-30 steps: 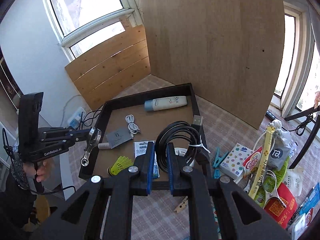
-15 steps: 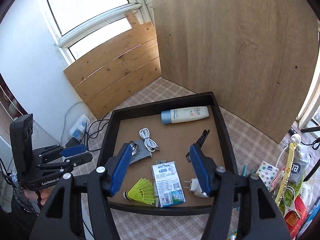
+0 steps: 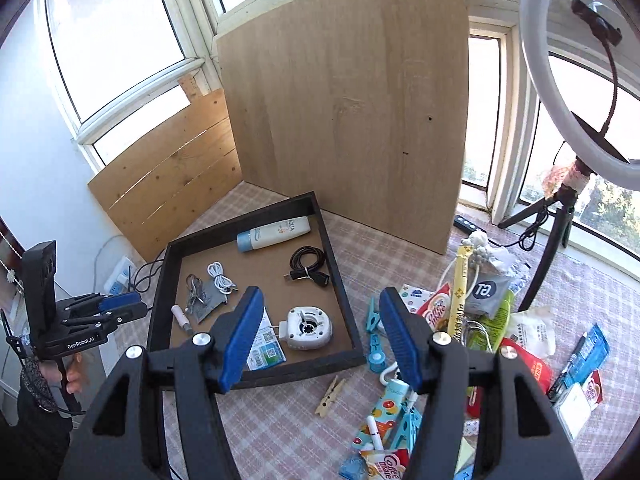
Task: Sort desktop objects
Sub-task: 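Move both open tools back over the pile, then grasp white marker pen with left tool while right tool grasps Coffee-mate sachet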
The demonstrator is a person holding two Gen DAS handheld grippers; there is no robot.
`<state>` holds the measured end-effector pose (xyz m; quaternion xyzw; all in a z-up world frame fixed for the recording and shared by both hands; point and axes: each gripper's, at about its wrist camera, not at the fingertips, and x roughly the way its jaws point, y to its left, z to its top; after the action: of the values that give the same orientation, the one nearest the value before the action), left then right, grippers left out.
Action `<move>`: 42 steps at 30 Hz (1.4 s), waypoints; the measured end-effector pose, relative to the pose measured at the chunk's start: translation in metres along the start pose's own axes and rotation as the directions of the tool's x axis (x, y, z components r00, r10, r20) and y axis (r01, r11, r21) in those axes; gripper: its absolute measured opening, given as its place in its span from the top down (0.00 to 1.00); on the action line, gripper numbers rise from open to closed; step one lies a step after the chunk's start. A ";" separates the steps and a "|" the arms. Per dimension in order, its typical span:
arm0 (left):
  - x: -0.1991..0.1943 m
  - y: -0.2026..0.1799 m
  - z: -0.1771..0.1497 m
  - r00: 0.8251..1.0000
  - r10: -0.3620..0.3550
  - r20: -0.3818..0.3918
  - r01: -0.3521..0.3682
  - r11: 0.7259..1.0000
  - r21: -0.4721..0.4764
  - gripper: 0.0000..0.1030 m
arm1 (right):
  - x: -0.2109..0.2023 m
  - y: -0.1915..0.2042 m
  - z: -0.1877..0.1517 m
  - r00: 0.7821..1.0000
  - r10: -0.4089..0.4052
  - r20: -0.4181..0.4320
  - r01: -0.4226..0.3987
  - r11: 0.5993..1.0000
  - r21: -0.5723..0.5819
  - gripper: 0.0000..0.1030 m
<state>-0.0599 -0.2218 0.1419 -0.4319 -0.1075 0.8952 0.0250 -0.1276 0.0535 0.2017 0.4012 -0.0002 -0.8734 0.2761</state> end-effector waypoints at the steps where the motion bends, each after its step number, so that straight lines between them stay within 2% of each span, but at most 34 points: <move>1: 0.003 -0.009 0.000 1.000 -0.013 -0.007 0.013 1.000 0.017 0.68 | -0.008 -0.011 -0.007 1.000 -0.017 -0.003 0.017 1.000 0.013 0.43; 5: 0.023 -0.053 -0.005 0.995 -0.076 -0.057 0.080 0.993 0.086 0.68 | -0.036 -0.052 -0.042 0.997 -0.068 -0.021 0.069 0.995 0.067 0.44; 9: 0.052 -0.099 -0.017 0.981 -0.136 -0.139 0.156 0.978 0.140 0.70 | -0.053 -0.077 -0.088 0.994 -0.092 -0.052 0.097 0.990 0.105 0.53; 11: 0.067 -0.123 -0.024 0.971 -0.155 -0.182 0.185 0.969 0.162 0.72 | -0.053 -0.082 -0.108 0.993 -0.089 -0.078 0.098 0.989 0.113 0.58; 18: 0.118 -0.181 -0.046 0.931 -0.178 -0.318 0.238 0.958 0.162 0.72 | -0.033 -0.069 -0.153 0.985 -0.086 -0.147 0.096 0.994 0.058 0.59; 25: 0.140 -0.196 -0.051 0.915 -0.176 -0.363 0.231 0.967 0.112 0.72 | 0.000 -0.058 -0.170 0.977 -0.071 -0.202 0.073 0.997 0.002 0.61; 29: 0.149 -0.197 -0.052 0.921 -0.154 -0.359 0.198 0.976 0.091 0.72 | 0.015 -0.057 -0.172 0.972 -0.063 -0.227 0.058 0.998 -0.030 0.61; 33: 0.158 -0.195 -0.054 0.916 -0.150 -0.372 0.184 0.981 0.058 0.72 | 0.026 -0.060 -0.170 0.968 -0.054 -0.246 0.043 0.998 -0.050 0.65; 42: 0.172 -0.192 -0.057 0.914 -0.126 -0.385 0.153 0.987 0.039 0.71 | 0.043 -0.063 -0.163 0.963 -0.023 -0.267 0.006 0.998 -0.064 0.65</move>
<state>-0.1322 -0.0016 0.0168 -0.5878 -0.1003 0.7932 0.1239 -0.0658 0.1221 0.0468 0.5065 0.0674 -0.8128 0.2796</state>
